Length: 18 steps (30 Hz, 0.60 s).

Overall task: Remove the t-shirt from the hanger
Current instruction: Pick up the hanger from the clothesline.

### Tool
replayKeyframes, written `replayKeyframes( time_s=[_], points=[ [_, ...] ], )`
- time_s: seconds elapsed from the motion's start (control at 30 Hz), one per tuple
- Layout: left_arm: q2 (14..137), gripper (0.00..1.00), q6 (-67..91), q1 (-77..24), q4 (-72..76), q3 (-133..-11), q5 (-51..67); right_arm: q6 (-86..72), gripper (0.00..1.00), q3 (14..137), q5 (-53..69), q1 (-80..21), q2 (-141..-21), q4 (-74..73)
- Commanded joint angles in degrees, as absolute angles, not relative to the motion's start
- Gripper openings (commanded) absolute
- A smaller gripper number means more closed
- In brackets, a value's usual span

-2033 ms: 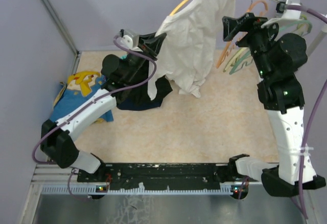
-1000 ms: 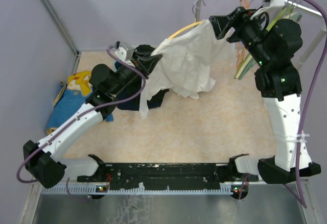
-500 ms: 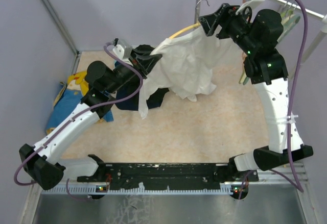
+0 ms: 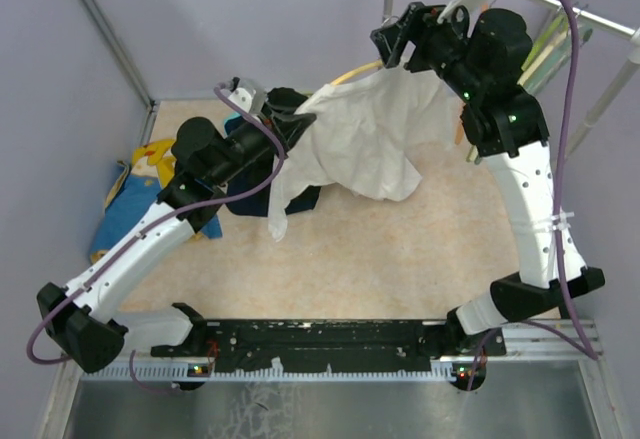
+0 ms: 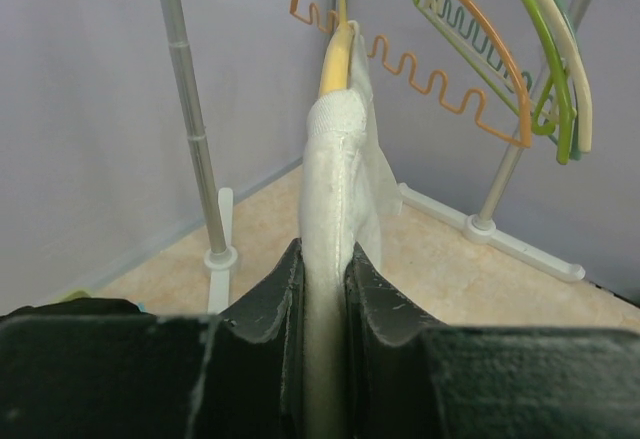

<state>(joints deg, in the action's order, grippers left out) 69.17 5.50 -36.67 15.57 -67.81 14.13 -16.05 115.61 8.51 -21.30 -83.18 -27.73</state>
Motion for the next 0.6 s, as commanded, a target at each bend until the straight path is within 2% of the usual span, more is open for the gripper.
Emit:
replayKeyframes(
  time_s=[0.0,0.3,0.57],
  points=[
    [65.90,0.00,4.60,-36.91,18.54,-70.60,12.85,-12.40,0.71,120.76,4.33,-25.15,-85.48,-30.21],
    [64.83,0.00,4.35,-36.91,18.01,-71.44,12.38,-10.46,0.67,119.56,-3.66,-29.09,-86.03,-32.52],
    [64.09,0.00,4.90,-36.91,18.06,-71.24,13.53,-9.71,0.58,116.89,-6.52,-29.09,-85.22,-29.38]
  ],
)
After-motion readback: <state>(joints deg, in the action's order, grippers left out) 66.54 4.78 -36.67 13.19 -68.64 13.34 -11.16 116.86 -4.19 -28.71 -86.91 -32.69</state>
